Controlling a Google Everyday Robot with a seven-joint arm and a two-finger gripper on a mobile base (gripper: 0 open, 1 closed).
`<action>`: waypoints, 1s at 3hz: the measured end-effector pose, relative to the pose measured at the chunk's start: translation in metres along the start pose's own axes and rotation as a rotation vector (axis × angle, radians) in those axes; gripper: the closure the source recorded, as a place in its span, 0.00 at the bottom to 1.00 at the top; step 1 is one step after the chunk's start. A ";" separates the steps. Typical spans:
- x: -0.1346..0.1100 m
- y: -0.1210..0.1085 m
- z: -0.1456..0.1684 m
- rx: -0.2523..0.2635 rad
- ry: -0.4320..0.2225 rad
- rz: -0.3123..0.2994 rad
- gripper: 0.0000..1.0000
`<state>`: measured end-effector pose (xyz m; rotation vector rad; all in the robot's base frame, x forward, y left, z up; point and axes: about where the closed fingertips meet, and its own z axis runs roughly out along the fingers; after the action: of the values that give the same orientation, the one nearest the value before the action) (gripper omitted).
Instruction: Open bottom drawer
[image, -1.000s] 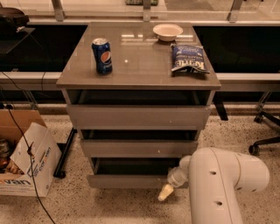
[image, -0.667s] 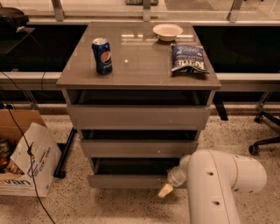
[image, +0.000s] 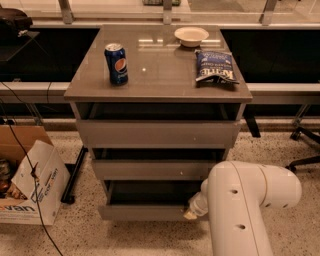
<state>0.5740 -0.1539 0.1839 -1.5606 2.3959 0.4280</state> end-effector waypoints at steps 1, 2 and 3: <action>0.008 0.028 0.001 -0.036 0.015 0.016 0.69; 0.008 0.029 0.003 -0.039 0.016 0.015 0.38; 0.008 0.029 0.003 -0.039 0.016 0.015 0.16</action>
Offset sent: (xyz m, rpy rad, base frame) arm -0.0288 0.0039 -0.0009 0.0011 0.0417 -0.0007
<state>0.5439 -0.1486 0.1817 -1.5683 2.4268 0.4701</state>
